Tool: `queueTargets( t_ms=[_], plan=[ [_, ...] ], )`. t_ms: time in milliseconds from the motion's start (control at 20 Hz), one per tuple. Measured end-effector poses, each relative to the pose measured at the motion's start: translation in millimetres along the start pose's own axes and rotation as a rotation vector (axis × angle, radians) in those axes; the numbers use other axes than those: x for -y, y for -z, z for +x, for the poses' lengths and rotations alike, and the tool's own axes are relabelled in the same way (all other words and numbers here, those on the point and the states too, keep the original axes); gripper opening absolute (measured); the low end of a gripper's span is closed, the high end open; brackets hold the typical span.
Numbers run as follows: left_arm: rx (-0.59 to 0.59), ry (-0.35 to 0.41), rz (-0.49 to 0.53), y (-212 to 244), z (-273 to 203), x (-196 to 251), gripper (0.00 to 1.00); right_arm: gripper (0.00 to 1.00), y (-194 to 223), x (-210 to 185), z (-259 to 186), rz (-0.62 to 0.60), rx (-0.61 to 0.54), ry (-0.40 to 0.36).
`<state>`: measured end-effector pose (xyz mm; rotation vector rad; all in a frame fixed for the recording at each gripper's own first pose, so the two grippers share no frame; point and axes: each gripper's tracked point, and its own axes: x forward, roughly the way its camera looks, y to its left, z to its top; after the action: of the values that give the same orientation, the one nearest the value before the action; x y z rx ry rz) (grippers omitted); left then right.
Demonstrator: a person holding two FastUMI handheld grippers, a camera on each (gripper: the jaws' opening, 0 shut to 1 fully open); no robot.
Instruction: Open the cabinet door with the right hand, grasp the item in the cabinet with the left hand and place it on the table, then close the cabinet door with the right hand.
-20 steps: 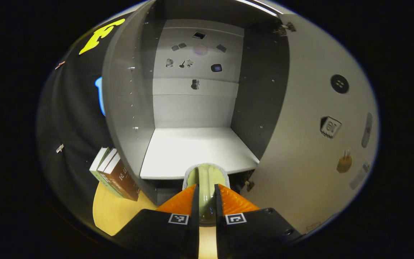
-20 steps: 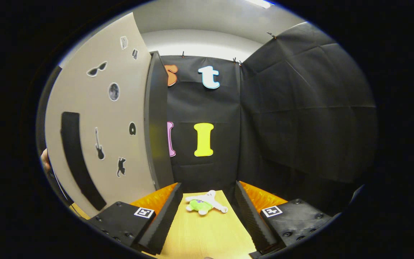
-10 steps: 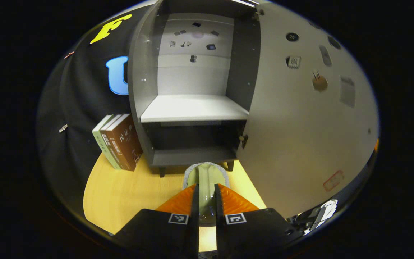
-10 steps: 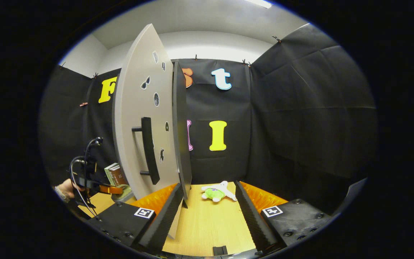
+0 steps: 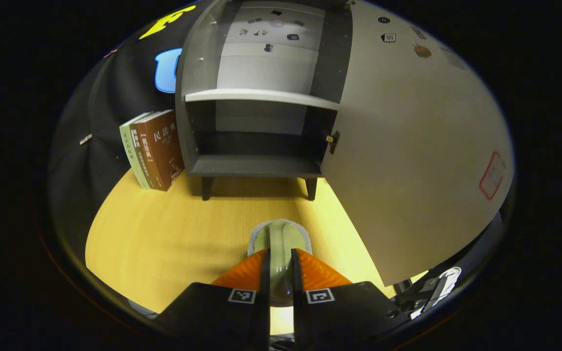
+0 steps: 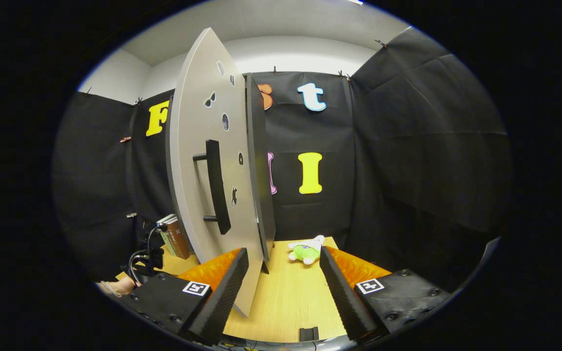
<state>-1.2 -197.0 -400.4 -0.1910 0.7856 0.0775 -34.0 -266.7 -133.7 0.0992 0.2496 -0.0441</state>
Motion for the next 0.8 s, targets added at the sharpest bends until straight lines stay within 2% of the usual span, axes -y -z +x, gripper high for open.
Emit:
queueTargets(
  t_ms=[50, 100, 350, 500, 650, 800],
  plan=[
    [-0.007, -0.001, 0.0, 10, 6, 2, 0.23, 0.96, 3, 0, 3, 0.003, -0.011, -0.01],
    [-0.014, -0.006, 0.001, 22, 13, 4, 0.23, 0.93, 4, 1, 6, 0.005, -0.016, -0.016],
    [-0.072, -0.061, -0.002, 73, 45, 0, 0.24, 0.93, 15, 7, 20, 0.016, -0.043, -0.046],
    [-0.086, -0.06, -0.042, 91, 57, -5, 0.24, 0.95, 18, 12, 25, 0.023, -0.06, -0.059],
    [-0.121, -0.114, -0.04, 110, 67, -21, 0.24, 0.95, 25, 18, 31, 0.021, -0.083, -0.062],
    [-0.148, -0.102, -0.034, 119, 73, -20, 0.26, 0.95, 28, 19, 38, 0.016, -0.095, -0.073]
  ],
)
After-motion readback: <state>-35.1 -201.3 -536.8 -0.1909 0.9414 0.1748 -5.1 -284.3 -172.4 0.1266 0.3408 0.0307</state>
